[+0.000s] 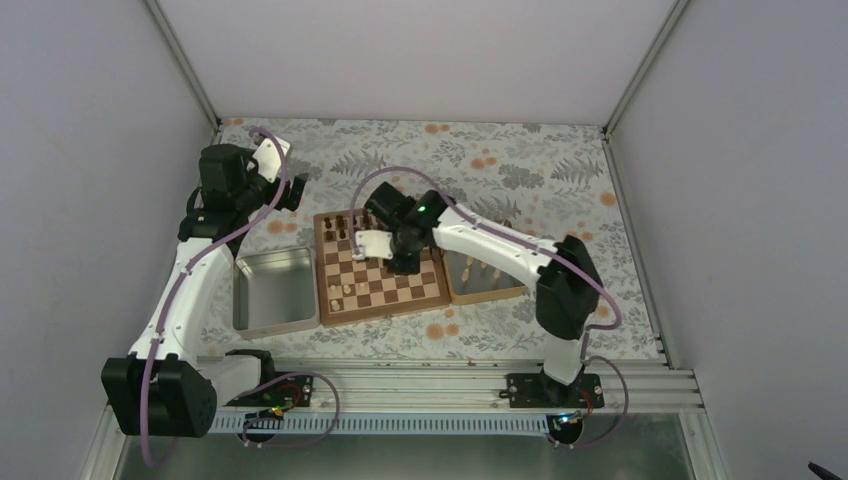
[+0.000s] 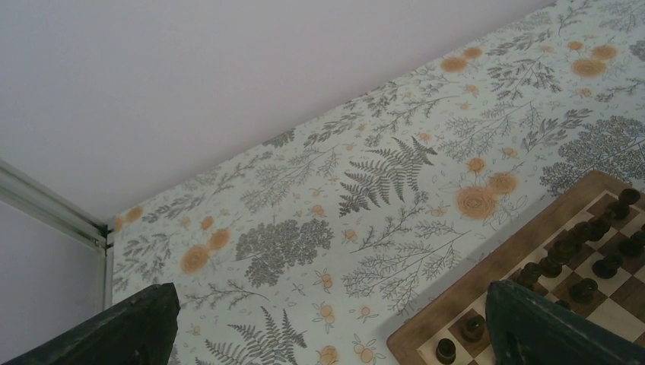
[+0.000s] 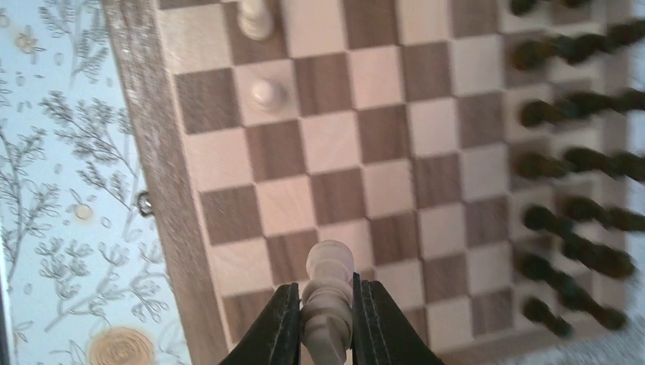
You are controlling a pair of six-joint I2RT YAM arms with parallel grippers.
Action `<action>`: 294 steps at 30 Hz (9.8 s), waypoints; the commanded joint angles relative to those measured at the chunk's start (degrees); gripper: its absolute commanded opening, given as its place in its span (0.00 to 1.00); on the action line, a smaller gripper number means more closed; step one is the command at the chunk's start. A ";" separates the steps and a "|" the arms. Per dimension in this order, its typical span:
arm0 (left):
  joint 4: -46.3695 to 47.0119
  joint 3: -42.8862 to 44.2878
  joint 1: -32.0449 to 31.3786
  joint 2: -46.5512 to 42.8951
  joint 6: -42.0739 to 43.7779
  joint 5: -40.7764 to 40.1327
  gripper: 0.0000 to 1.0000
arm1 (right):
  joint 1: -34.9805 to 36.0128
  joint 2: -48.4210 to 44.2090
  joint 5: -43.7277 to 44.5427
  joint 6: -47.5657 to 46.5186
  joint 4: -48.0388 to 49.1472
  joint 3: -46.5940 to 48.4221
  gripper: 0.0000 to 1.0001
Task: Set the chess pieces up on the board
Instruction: Place the chess piece on the chessboard, then pick up the chess piece from the storage box, then place the chess piece on the chessboard, then pick up the chess piece from the storage box.
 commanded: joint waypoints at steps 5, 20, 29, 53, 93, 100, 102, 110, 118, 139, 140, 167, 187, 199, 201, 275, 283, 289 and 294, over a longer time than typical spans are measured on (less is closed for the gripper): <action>0.43 -0.88 0.35 -1.18 0.71 -0.07 1.00 | 4.95 5.71 -3.16 -0.01 -3.56 4.13 0.08; -0.08 -0.94 0.55 -1.21 0.89 0.81 1.00 | 6.26 7.65 -3.08 0.26 -2.23 0.54 0.08; -0.34 -0.93 0.65 -0.99 1.15 1.77 1.00 | 6.49 8.87 -3.16 0.50 -2.25 0.01 0.09; -0.19 -1.07 0.76 -0.70 1.20 2.20 1.00 | 6.56 8.02 -2.32 0.88 0.01 -2.77 0.17; -0.46 -0.41 0.77 -0.27 1.24 1.63 1.00 | -23.51 -6.53 0.85 0.61 4.33 -18.35 0.35; -0.46 -0.48 0.80 -0.34 1.24 1.83 1.00 | -25.42 -3.66 1.40 0.61 5.47 -17.06 0.34; -0.41 -0.58 0.83 -0.42 1.24 1.84 1.00 | -25.55 -3.02 1.40 0.53 5.48 -16.70 0.34; -0.41 -0.67 0.81 0.09 1.33 1.73 1.00 | -25.68 -0.55 0.49 0.83 3.41 -15.63 0.33; -0.36 -0.67 0.82 0.20 1.42 2.03 1.00 | -25.93 0.23 0.11 0.94 2.90 -16.14 0.31; -0.42 -0.67 0.77 -0.12 1.40 1.90 1.00 | -26.35 1.62 -0.41 1.62 2.24 -16.89 0.12; -0.44 -0.67 0.76 -0.18 1.34 1.80 1.00 | -26.37 1.55 -0.29 1.63 2.21 -16.84 0.11; -0.05 0.27 0.79 -0.03 0.89 -0.44 1.00 | -1.57 2.73 3.23 1.38 -13.03 19.46 0.05; 0.25 -0.22 1.44 -0.68 1.58 -1.19 1.00 | 14.46 22.68 1.31 -0.05 -12.87 28.57 0.06; 0.10 -0.48 1.41 -0.95 1.79 -0.62 1.00 | 15.32 25.56 -0.36 -0.11 -12.88 28.22 0.06; 0.13 -0.50 1.42 -0.96 1.94 -0.52 1.00 | 15.32 25.54 -0.54 -0.02 -12.61 27.95 0.06; -0.60 0.03 1.52 -1.06 2.03 0.98 1.00 | -29.76 1.86 -1.54 -2.55 -3.22 -2.26 0.36; -0.61 -0.10 1.52 -1.12 2.02 1.09 1.00 | -30.17 6.17 -2.32 -2.66 -1.24 -3.70 0.37; -0.59 -0.19 1.52 -0.99 2.12 1.16 1.00 | -30.64 7.74 -2.43 -2.67 -0.18 -4.14 0.36; -0.64 -0.16 1.53 -1.07 2.12 1.24 1.00 | -31.21 8.07 -2.37 -2.94 0.05 -4.84 0.36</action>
